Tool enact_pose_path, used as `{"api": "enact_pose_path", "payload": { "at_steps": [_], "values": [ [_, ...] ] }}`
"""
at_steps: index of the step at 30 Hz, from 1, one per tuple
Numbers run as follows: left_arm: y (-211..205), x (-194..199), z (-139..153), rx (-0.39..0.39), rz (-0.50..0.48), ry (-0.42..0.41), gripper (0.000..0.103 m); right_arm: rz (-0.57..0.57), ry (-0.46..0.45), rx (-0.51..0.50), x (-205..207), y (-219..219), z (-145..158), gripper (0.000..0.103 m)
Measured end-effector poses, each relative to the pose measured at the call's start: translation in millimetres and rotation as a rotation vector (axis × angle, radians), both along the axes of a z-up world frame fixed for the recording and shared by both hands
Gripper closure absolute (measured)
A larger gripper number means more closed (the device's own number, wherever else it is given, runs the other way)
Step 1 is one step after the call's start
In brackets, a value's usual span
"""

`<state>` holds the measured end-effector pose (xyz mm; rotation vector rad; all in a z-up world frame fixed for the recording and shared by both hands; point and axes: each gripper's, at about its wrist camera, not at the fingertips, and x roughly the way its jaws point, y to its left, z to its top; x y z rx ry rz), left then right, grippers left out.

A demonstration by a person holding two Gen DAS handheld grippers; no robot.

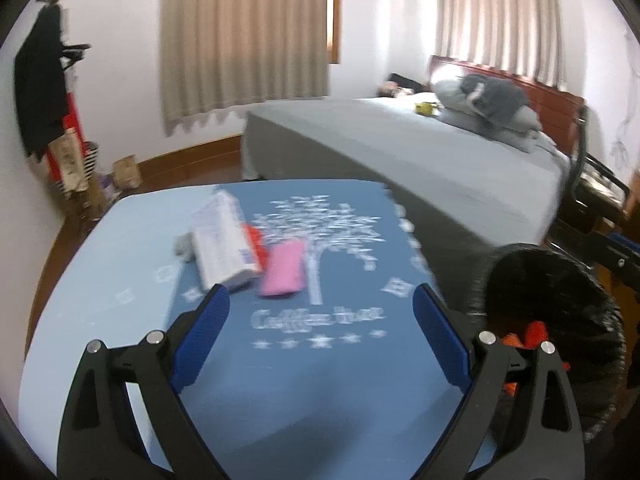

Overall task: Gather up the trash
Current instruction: 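Move both tools back over the remaining items on the table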

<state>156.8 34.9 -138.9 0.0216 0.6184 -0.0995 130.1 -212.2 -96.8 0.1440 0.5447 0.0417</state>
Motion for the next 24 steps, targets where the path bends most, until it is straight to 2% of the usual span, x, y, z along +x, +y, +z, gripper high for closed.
{"api": "enact_pose_path", "payload": {
  "at_steps": [6,9,13,21,24],
  "values": [
    [46.0,26.3,-11.9,-0.006,0.102,0.016,0.013,0.059,0.003,-0.005,37.6,43.2,-6.3,0.006],
    [58.8,40.0,-20.0,-0.010,0.128,0.028,0.017,0.075,0.011,-0.007,56.8,60.0,-11.9,0.006],
    [69.2,57.9,-27.4,-0.018,0.140,0.033,0.017,0.090,0.025,-0.016,81.6,80.3,-21.6,0.006],
    [76.5,94.3,-40.5,-0.039,0.142,0.043,0.018,0.096,0.058,-0.008,109.9,93.6,-39.1,0.006],
    [78.7,109.3,-48.2,-0.037,0.140,0.060,0.022,0.099,0.067,-0.011,117.5,96.7,-43.4,0.006]
  ]
}}
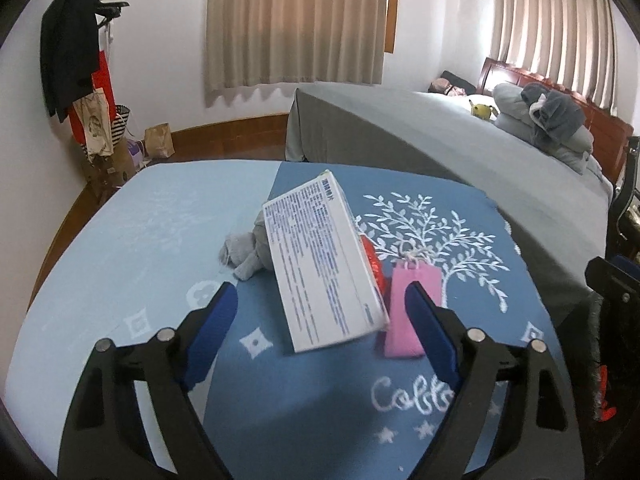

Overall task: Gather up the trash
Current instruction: 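Move both tools back over the remaining items on the table, then grasp the white printed leaflet with the left gripper, then grasp the pink bag with the right gripper while the left holds the leaflet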

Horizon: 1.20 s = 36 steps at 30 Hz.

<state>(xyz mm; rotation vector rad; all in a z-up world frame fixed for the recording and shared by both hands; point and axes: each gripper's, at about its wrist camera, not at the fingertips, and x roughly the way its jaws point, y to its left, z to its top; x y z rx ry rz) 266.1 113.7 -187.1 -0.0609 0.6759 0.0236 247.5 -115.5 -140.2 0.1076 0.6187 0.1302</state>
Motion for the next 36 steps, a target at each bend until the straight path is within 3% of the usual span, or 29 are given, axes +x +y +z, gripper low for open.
{"api": "enact_pose_path", "payload": {
  "at_steps": [10,16,21,23,29,36],
  "values": [
    [5.0,23.7,-18.3,-0.065,-0.038,0.054,0.028,0.009,0.023,-0.010,10.1,5.1,-11.4,0.006],
    [11.8,29.0,-24.8,-0.086,-0.002,0.077,0.028,0.016,0.033,-0.009,10.6,9.1,-15.1,0.006],
    [20.6,31.6,-27.1,-0.108,0.031,0.097,0.034,0.024,0.033,-0.010,10.1,11.3,-15.4,0.006],
    [21.8,31.4,-27.3,-0.117,0.035,0.103,0.047,0.024,0.033,-0.008,9.4,11.5,-14.8,0.006],
    [15.3,21.6,-19.7,-0.082,0.007,0.069,0.048,0.033,0.029,-0.006,8.6,14.2,-11.9,0.006],
    [27.6,-3.7,-9.0,-0.044,0.049,0.051,0.048,0.059,0.023,0.000,9.4,29.1,-11.3,0.006]
  ]
}}
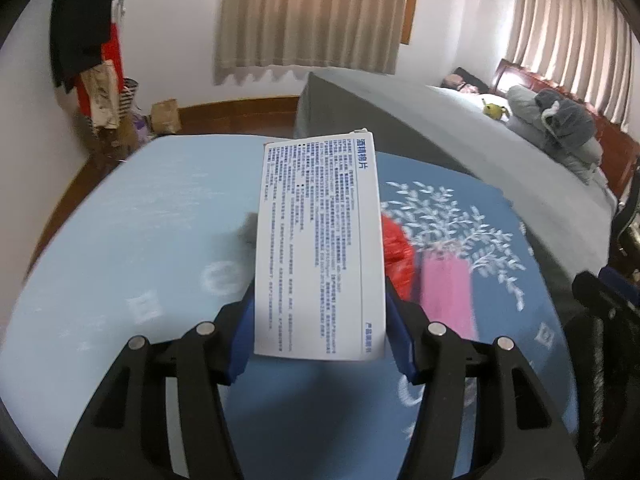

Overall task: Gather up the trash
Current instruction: 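Grasp the pink bag with the right gripper while the left holds the leaflet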

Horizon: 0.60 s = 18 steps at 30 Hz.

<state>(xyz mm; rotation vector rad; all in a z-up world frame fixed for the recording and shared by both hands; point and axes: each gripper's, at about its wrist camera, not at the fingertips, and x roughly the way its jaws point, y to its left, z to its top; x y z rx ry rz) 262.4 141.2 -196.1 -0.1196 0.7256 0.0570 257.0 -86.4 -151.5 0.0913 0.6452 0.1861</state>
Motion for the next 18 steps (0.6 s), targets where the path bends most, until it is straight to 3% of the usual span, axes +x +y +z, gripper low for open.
{"api": "enact_pose_path", "payload": {
  "at_steps": [9,18],
  "values": [
    [39.0,-20.8,-5.4,0.054,0.086,0.013,0.048,0.053,0.040,-0.007,12.3,48.3,-17.4,0.011],
    [49.9,-26.8,-5.8,0.054,0.106,0.000,0.048,0.098,0.119,-0.014,29.5,78.8,-37.9,0.036]
  ]
}}
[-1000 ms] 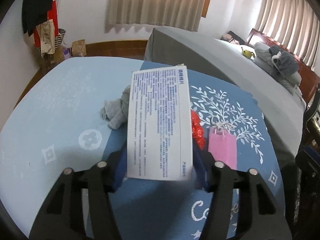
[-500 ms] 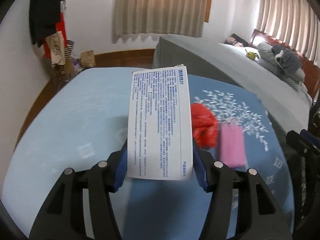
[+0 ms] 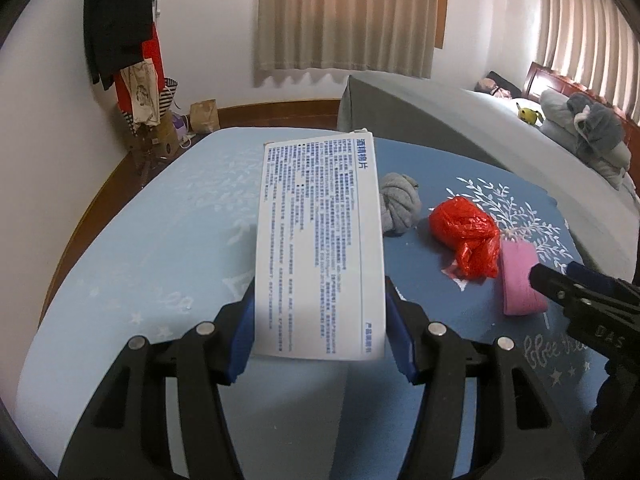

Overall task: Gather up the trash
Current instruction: 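Grasp the pink bag with the right gripper while the left holds the leaflet, then lift the leaflet and pink bag off the table with both grippers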

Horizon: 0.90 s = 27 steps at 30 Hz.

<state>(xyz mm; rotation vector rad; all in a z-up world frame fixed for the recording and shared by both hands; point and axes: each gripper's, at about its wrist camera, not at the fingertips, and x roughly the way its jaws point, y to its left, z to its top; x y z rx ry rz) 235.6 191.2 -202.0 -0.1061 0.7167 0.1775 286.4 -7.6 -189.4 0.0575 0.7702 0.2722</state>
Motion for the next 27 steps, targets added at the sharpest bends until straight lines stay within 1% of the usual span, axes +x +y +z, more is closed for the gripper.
{"api": "enact_pose_path", "payload": {
  "at_steps": [3,4,7,8,11,13,22,27],
  "values": [
    [0.3,0.5,0.1,0.000,-0.006,-0.003,0.048,0.022,0.038,0.004,3.9,5.9,-7.2,0.048],
    [0.2,0.3,-0.2,0.001,-0.010,-0.005,0.048,0.030,0.048,0.010,4.7,6.7,-8.3,0.057],
    [-1.0,0.7,-1.2,0.003,-0.019,-0.007,0.047,0.062,0.068,0.031,4.3,9.0,-11.0,0.081],
    [-1.9,0.9,-1.1,0.004,-0.020,-0.007,0.047,0.067,0.064,0.030,3.9,9.5,-10.9,0.083],
    [-3.5,0.2,-1.6,-0.001,-0.021,-0.008,0.047,0.080,0.052,0.031,1.1,9.9,-8.0,0.089],
    [-4.6,-0.8,-0.7,0.000,-0.020,-0.012,0.047,0.078,0.041,0.036,-1.3,6.6,-3.9,0.090],
    [-19.0,-5.8,6.4,0.006,-0.044,-0.016,0.047,0.053,-0.007,0.060,-13.8,-12.6,18.7,0.091],
    [-31.5,-11.4,13.9,0.008,-0.059,-0.027,0.048,0.046,-0.037,0.066,-22.4,-23.5,32.1,0.093]
  ]
}}
